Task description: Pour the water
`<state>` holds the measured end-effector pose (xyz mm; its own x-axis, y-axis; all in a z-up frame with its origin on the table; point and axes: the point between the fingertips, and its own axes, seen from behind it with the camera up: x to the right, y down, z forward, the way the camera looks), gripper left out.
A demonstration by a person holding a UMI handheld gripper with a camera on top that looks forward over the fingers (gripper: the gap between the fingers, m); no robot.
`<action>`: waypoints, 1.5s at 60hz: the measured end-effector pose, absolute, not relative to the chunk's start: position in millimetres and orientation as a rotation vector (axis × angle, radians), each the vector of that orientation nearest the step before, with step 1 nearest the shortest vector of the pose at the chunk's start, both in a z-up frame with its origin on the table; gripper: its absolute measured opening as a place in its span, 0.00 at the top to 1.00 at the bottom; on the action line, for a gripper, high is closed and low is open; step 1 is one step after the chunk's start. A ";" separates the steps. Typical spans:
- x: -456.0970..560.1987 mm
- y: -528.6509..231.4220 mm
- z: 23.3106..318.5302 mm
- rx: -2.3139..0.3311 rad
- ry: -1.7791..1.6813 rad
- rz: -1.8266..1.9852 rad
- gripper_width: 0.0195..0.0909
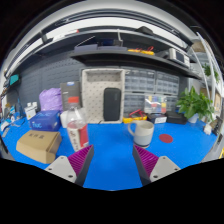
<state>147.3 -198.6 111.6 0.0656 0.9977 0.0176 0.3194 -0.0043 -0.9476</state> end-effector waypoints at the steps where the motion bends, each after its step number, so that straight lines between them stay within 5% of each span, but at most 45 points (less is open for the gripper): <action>1: 147.5 -204.5 111.9 -1.471 -1.414 0.985 0.16; 13: 142.6 -278.8 89.8 -1.392 -1.540 1.052 0.14; 44: 40.5 -313.5 109.4 -1.296 -1.481 1.139 0.15; 58: 18.9 -314.6 95.5 -1.256 -1.469 1.150 0.41; 59: 18.4 -316.6 95.9 -1.248 -1.470 1.156 0.53; 72: 17.0 -321.2 98.4 -1.196 -1.462 1.221 0.70; 90: 13.6 -314.0 96.8 -1.314 -1.455 1.255 0.71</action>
